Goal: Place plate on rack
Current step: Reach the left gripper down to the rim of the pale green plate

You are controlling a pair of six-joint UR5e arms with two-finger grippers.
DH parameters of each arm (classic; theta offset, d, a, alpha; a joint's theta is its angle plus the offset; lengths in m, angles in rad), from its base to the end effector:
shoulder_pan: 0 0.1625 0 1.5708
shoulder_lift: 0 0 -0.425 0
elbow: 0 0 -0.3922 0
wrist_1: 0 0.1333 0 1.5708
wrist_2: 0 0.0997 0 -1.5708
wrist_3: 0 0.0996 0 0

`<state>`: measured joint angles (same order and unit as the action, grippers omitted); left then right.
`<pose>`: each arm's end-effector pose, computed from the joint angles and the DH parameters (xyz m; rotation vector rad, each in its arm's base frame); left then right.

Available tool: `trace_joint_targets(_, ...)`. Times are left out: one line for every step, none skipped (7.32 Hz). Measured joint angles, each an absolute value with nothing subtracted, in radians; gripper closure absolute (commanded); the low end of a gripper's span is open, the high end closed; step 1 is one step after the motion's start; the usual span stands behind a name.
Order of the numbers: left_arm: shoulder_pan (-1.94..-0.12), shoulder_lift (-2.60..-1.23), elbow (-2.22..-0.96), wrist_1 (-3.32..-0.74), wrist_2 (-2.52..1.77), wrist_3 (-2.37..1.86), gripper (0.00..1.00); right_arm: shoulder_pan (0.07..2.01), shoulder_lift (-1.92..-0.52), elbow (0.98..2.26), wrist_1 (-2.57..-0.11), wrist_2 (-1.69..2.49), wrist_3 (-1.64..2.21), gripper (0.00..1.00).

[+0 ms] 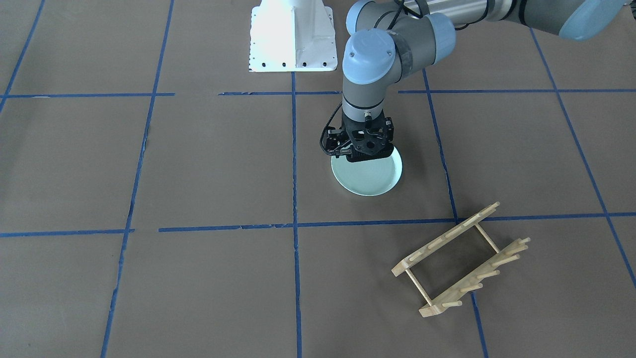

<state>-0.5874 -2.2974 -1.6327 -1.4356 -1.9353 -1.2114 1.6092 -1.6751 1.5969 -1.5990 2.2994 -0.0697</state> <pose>0.5239 -0.4663 0.2153 -0.0182 0.7350 -0.0986 0.0838 -0.4351 0.7003 -0.0622 -0.7323 0.0089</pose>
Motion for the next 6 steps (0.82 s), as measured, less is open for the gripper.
trace_joint_targets(-0.564,-2.309,-1.586,-1.484,-1.919,-1.230,0.00,1.609,-1.675,1.597,-1.599,2.299,-0.069,0.00)
trace_joint_targets(-0.553,-2.320,-1.536,-1.532,-1.909,-1.242,0.04,1.609,-1.675,1.597,-1.599,2.299,-0.069,0.00)
trace_joint_targets(-0.546,-2.324,-1.500,-1.576,-1.905,-1.253,0.09,1.609,-1.675,1.597,-1.598,2.299,-0.069,0.00)
trace_joint_targets(-0.542,-2.325,-1.482,-1.602,-1.903,-1.258,0.11,1.609,-1.675,1.597,-1.598,2.299,-0.069,0.00)
trace_joint_targets(-0.540,-2.324,-1.475,-1.616,-1.902,-1.259,0.12,1.609,-1.675,1.597,-1.598,2.299,-0.069,0.00)
trace_joint_targets(-0.537,-2.322,-1.471,-1.625,-1.902,-1.260,0.13,1.609,-1.675,1.597,-1.598,2.299,-0.069,0.00)
